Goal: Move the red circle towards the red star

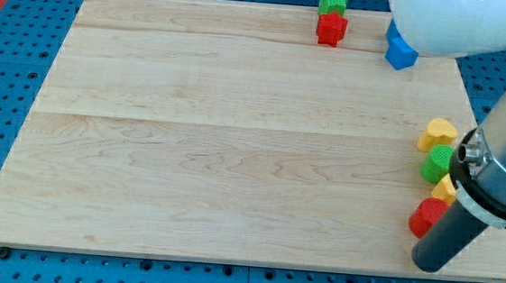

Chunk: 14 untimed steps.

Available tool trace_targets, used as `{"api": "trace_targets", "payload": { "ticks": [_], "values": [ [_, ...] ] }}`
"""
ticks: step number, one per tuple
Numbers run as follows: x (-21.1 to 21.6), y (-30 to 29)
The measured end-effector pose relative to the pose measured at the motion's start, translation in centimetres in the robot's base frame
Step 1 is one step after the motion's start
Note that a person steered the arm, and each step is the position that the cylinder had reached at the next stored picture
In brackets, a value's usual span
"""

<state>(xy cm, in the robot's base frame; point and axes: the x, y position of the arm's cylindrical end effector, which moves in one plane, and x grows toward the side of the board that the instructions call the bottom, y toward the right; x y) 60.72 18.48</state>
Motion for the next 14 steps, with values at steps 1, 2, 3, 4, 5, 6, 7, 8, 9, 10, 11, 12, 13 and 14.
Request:
{"api": "trace_targets", "payload": {
  "ticks": [1,2,3,4,5,6,7,8,9,10,11,12,13,14],
  "values": [
    [-1.1,-0.2],
    [-1.9,-0.9],
    [-1.8,-1.3],
    [0.6,1.1],
    [0.4,6.6],
    [-1.1,2.2],
    [-3.2,-1.7],
    [-4.7,-2.5],
    [-1.9,-1.3],
    [-2.0,2.5],
    [-4.9,3.4],
    [-5.9,-0.1],
    [-5.9,-4.3],
    [-9.0,-5.9]
  ]
}}
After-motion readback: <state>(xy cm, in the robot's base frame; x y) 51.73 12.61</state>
